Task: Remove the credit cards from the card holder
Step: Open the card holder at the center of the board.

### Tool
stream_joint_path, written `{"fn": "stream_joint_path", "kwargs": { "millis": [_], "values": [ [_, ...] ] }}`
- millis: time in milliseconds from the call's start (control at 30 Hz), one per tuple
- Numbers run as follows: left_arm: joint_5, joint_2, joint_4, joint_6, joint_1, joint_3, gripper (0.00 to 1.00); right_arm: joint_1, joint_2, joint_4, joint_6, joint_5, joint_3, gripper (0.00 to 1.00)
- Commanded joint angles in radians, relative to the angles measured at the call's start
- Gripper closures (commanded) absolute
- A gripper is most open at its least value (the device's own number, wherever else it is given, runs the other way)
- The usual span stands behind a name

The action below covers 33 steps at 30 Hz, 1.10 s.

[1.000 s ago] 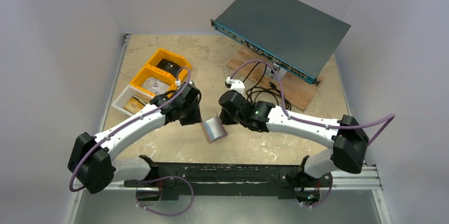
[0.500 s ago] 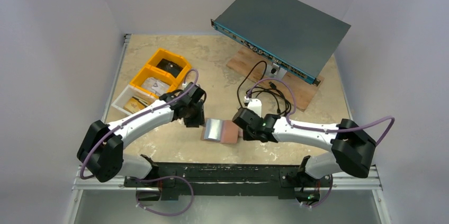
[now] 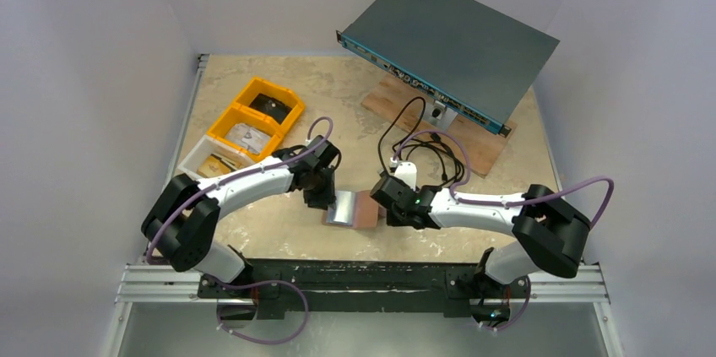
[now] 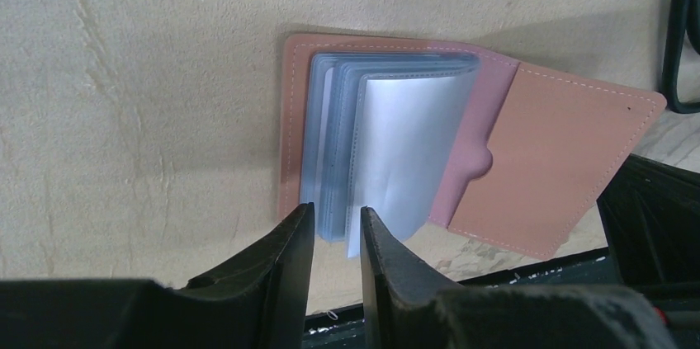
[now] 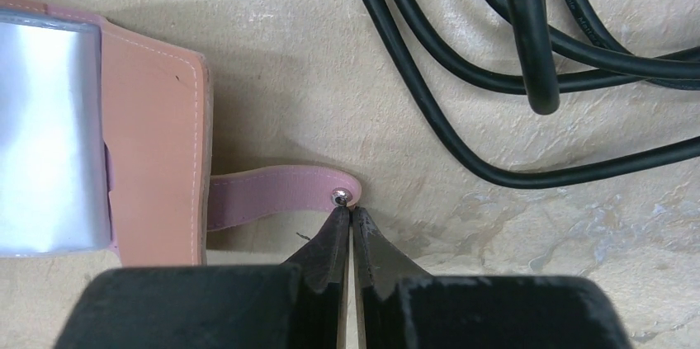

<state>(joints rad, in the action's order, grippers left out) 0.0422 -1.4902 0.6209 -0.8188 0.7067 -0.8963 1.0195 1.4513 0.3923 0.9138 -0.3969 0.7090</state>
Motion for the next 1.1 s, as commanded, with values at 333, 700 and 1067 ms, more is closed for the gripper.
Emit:
{"fn": "stream_joint_path", "kwargs": {
  "millis": [333, 700, 1067],
  "values": [
    [0.062, -0.049, -0.102, -0.016, 0.043, -0.052, 0.75, -0.007, -0.001, -0.018, 0.019, 0.013, 0.032, 1.00],
    [0.151, -0.086, -0.172, -0.046, 0.068, -0.093, 0.78, -0.006, -0.069, -0.012, -0.018, 0.041, 0.054, 1.00],
    [0.226, -0.197, -0.215, -0.079, 0.104, -0.156, 0.78, -0.007, -0.258, 0.061, -0.036, 0.042, 0.132, 0.67]
  ]
}}
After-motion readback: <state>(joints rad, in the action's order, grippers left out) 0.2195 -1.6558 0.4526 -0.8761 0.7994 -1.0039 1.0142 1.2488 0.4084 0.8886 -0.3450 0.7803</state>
